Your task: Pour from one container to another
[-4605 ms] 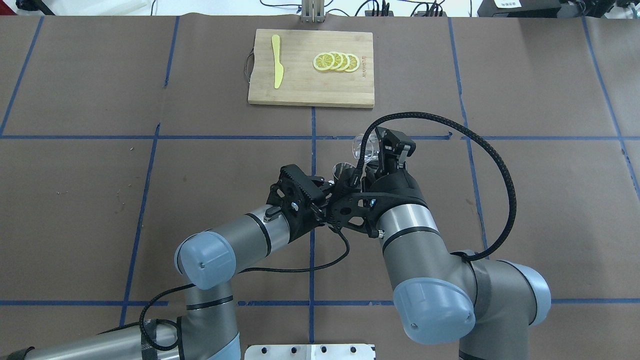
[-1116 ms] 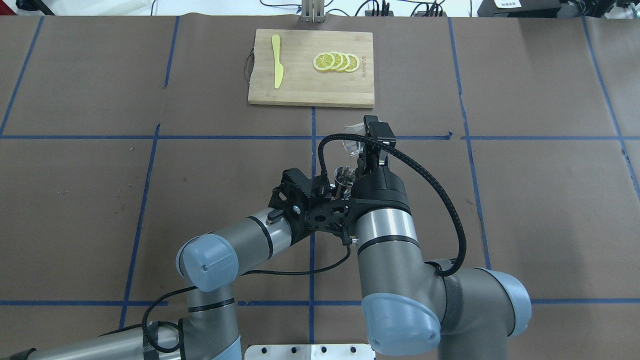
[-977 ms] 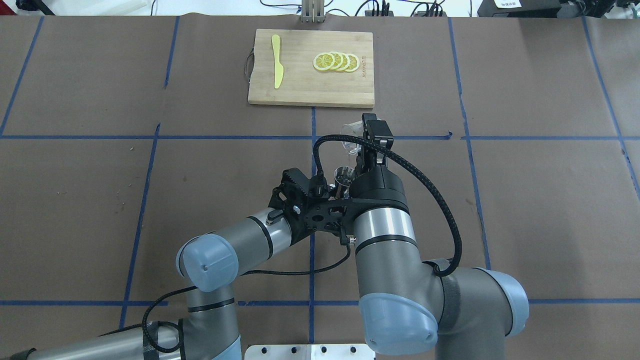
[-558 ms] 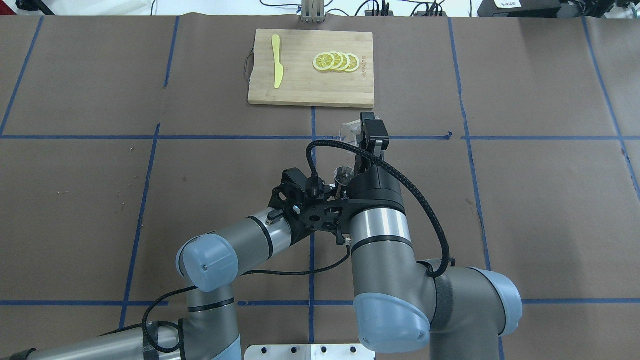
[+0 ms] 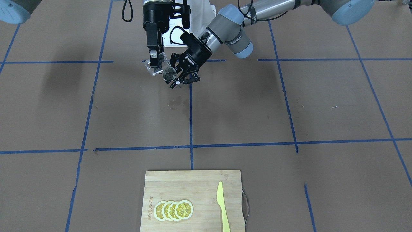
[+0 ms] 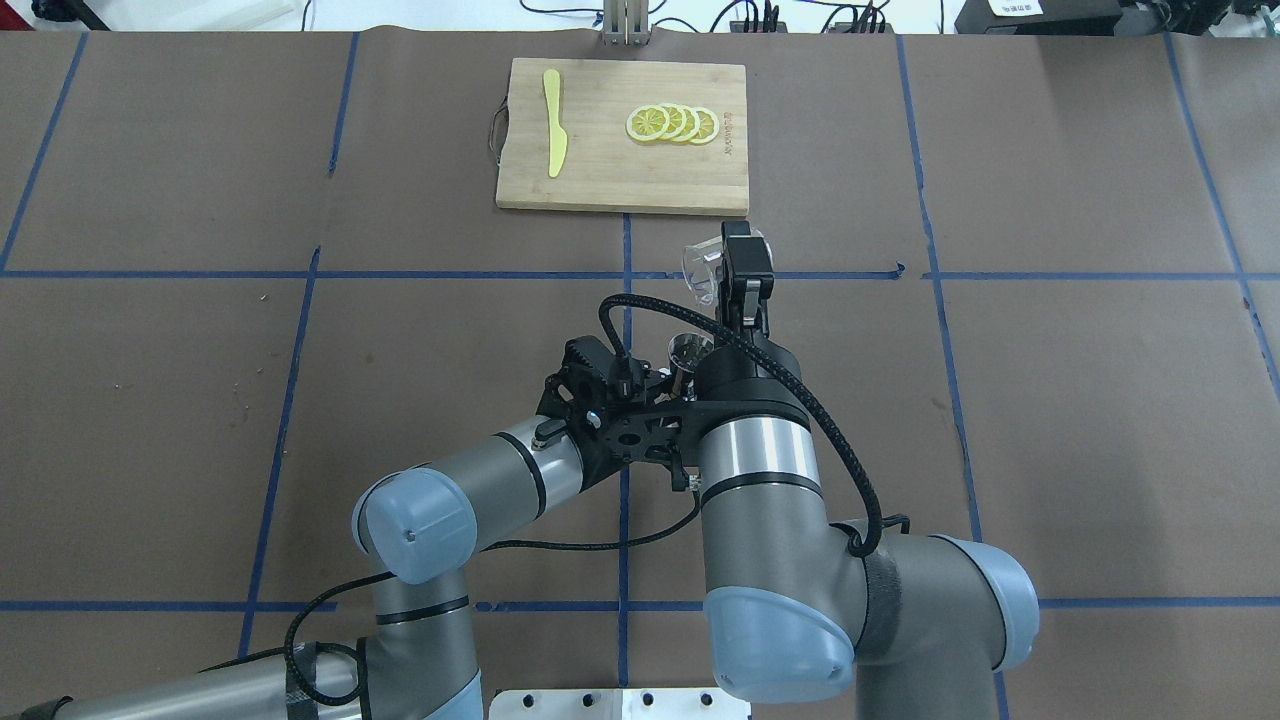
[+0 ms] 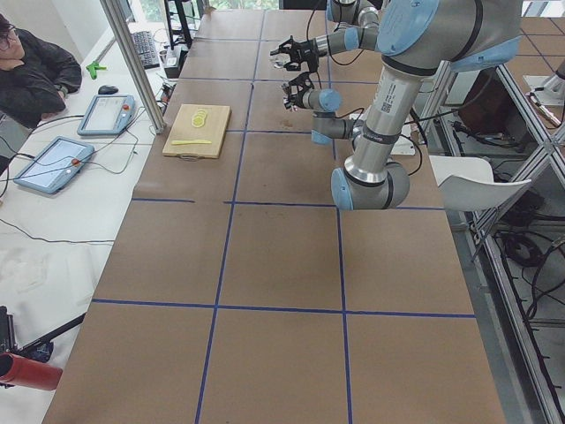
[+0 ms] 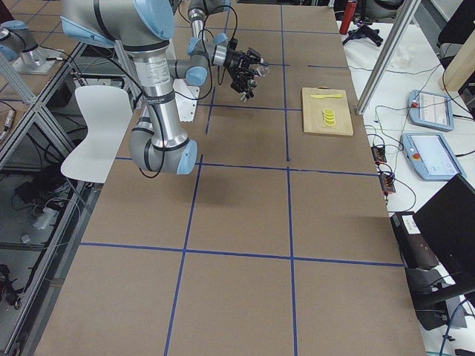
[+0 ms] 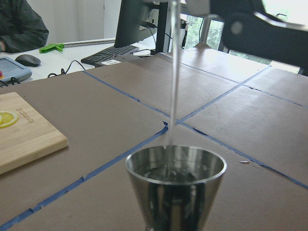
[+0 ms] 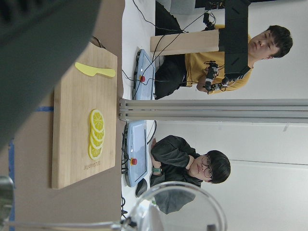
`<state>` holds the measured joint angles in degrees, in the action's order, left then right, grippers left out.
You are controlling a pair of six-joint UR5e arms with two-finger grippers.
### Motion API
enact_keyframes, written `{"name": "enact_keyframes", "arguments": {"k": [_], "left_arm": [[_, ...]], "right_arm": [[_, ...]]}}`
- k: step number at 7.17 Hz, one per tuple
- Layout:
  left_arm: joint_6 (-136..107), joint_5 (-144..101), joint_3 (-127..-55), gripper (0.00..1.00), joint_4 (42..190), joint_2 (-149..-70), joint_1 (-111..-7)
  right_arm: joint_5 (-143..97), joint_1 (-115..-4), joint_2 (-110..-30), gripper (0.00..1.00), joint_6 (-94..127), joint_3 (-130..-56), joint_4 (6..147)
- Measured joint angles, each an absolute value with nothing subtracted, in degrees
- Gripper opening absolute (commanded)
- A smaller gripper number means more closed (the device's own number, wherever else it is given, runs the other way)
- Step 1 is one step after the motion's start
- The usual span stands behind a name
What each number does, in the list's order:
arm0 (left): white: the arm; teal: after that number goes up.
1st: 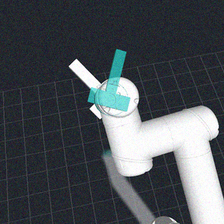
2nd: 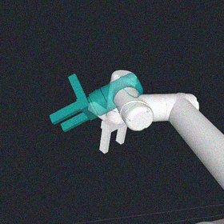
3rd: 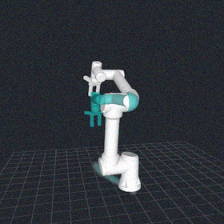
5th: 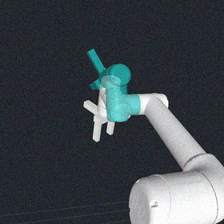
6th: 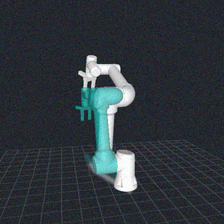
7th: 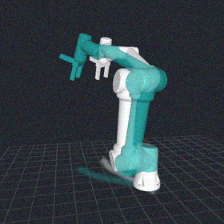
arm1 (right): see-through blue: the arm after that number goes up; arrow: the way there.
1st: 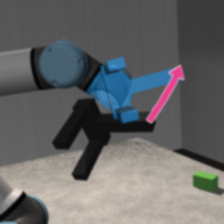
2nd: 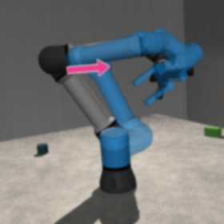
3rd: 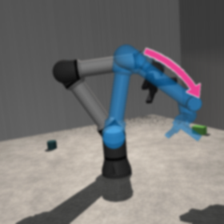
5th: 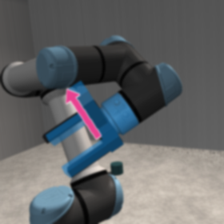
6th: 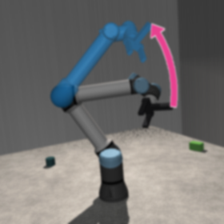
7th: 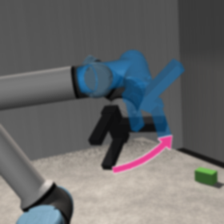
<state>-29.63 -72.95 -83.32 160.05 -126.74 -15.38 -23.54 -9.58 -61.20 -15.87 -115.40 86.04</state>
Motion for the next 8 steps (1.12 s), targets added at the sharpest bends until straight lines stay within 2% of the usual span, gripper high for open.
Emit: {"name": "enact_keyframes", "arguments": {"k": [8], "left_arm": [[-29.70, -72.86, -83.72, 0.00, 160.05, -126.49, -15.38]], "right_arm": [[-23.87, -9.58, -60.78, 0.00, -7.23, -116.15, 85.17]]}}
